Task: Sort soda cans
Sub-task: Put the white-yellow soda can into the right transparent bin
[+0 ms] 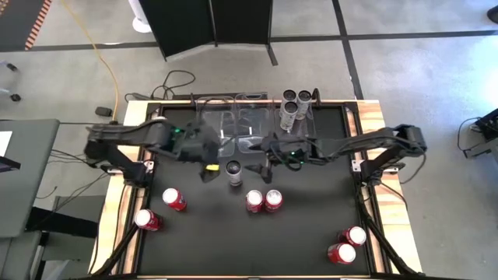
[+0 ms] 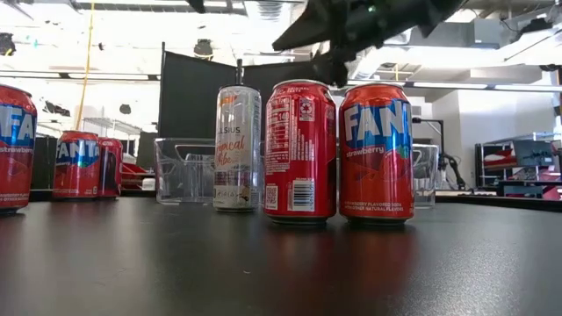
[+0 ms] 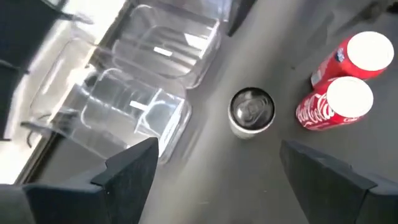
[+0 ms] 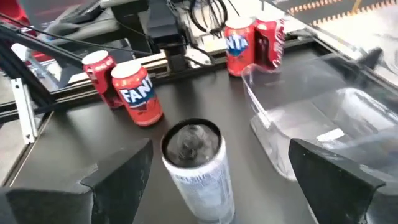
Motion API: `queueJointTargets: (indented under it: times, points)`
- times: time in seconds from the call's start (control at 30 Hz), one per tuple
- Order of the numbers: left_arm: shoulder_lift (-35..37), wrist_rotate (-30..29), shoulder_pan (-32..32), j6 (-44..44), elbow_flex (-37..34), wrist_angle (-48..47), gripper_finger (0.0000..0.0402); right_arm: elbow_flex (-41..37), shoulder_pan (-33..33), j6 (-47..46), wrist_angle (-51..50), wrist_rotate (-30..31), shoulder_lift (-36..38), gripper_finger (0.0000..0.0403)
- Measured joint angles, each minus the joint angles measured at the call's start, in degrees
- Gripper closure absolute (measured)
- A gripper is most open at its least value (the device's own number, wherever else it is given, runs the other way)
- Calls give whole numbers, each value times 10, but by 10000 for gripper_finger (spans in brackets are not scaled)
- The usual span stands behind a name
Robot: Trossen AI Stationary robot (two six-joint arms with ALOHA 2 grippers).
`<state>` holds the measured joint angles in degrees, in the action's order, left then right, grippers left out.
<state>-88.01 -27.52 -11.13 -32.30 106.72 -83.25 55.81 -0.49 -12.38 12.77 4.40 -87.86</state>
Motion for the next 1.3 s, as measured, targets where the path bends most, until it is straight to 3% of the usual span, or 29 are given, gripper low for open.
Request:
queueJointTargets:
  times: [0.17, 0.43, 0.73, 1.0, 1.13, 1.3]
  points:
    - [26, -11, -47, -83, -45, -21, 72, 7, 0, 38, 34, -16, -34, 4]
    - [28, -10, -88, -152, -96, -24, 72, 99, -8, 88, -39, -52, -106, 3]
    - [28, 2, -110, -197, -113, -30, 72, 178, -16, 107, -127, -91, -169, 3]
    - [28, 2, -117, -194, -113, -35, 72, 189, -15, 105, -139, -92, -184, 5]
    - [28, 2, -116, -194, -113, -43, 72, 189, -21, 70, -142, -92, -184, 41]
    - [28, -6, -110, -195, -113, -57, 72, 190, -23, 64, -142, -96, -183, 146]
